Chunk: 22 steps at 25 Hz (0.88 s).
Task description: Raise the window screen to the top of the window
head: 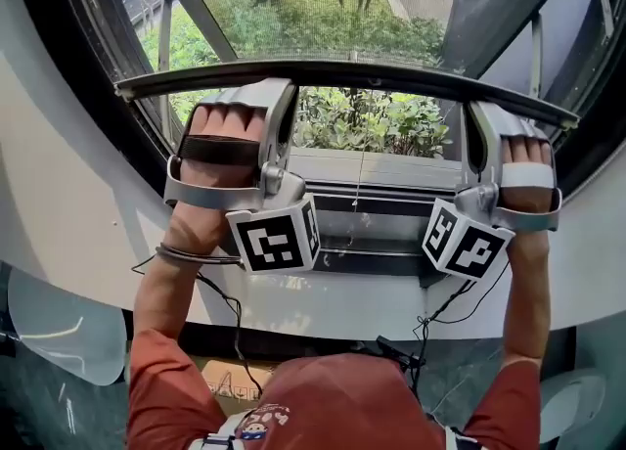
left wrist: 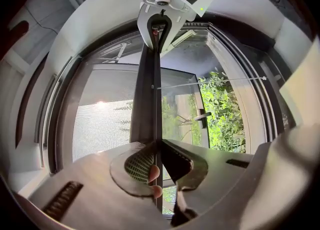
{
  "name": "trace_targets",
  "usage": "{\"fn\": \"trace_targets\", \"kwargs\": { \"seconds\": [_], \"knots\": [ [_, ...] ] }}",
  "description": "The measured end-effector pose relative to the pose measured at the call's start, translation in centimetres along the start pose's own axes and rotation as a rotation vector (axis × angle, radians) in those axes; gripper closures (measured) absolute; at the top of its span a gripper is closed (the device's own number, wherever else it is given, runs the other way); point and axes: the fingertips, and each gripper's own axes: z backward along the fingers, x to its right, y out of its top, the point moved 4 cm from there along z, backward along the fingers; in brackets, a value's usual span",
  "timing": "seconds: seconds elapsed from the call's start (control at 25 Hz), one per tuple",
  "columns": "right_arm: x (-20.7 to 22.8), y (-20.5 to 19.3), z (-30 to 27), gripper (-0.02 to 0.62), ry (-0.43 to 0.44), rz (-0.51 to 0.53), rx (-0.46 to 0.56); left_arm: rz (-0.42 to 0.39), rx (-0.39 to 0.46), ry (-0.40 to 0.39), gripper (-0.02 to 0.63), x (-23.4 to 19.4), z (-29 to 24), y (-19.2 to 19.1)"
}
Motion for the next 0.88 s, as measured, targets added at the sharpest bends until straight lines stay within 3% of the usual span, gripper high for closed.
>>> {"fn": "trace_targets", "kwargs": {
  "seconds": [0.88],
  "knots": [
    [5.8,-0.7,-2.0,0.548,-0.101,0.004,-0.016,-0.016,-0.01,0.106,0.555,-6.4,-1.6,0.2]
  ]
}}
